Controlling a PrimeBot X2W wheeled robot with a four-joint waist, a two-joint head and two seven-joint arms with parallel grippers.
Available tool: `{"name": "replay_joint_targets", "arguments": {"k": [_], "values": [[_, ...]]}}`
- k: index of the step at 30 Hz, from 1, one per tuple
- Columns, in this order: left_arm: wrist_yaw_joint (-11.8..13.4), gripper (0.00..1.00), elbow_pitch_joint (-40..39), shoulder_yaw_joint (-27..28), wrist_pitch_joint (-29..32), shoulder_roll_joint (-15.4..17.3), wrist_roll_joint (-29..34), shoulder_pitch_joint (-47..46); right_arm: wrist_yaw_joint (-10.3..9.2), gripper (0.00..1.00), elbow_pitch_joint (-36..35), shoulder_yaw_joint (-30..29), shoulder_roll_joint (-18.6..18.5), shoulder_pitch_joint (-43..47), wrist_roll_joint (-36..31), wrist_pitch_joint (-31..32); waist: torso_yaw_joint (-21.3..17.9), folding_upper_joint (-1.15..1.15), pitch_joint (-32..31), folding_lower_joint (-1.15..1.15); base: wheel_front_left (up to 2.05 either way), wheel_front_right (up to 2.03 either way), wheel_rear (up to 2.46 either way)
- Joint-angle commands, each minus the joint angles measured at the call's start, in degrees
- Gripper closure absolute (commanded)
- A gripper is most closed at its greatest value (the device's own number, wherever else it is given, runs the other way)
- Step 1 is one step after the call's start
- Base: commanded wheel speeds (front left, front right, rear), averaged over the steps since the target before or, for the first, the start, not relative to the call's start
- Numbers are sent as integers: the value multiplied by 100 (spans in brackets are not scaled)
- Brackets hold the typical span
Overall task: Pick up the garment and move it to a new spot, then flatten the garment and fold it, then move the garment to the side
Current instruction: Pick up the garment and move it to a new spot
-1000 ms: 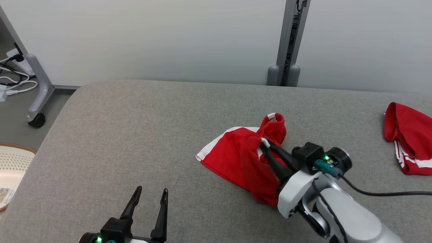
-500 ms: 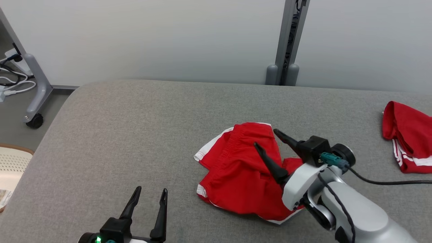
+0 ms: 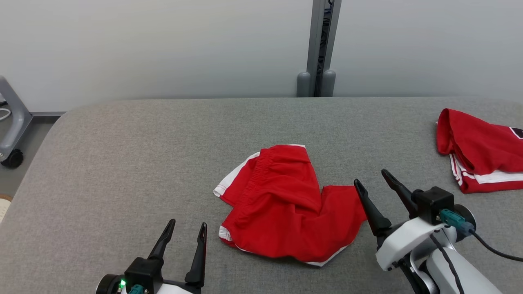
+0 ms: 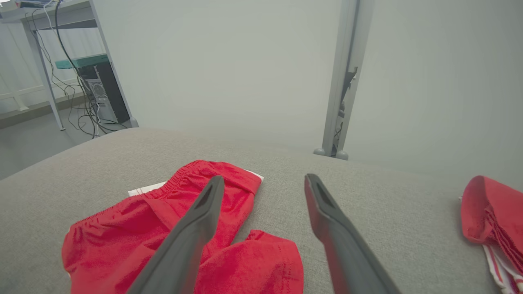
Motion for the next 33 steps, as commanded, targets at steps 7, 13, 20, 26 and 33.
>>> {"name": "replay_joint_targets", "arguments": {"k": [7,13,20,26,33], "values": [[-96,0,185,44,-17,23,84,-140,-1,0,-362,-499,91,659,-257,-5,-177,0,26,0,0,0,0],[-110,0,296,48,-17,23,64,-134,-1,0,-673,-972,203,1118,-385,-4,-248,0,-19,0,0,0,0],[-88,0,350,31,-17,22,4,-85,-1,0,-1250,-1477,434,1705,-620,-5,-259,0,-84,0,0,0,0],[-41,0,319,43,-17,22,-59,-23,-1,0,-1781,-1764,670,2178,-718,-5,-237,0,-154,0,0,0,0],[6,0,256,72,-17,23,-101,94,-1,0,-1936,-1799,730,2499,-734,-5,-226,0,-233,0,0,0,0]]}}
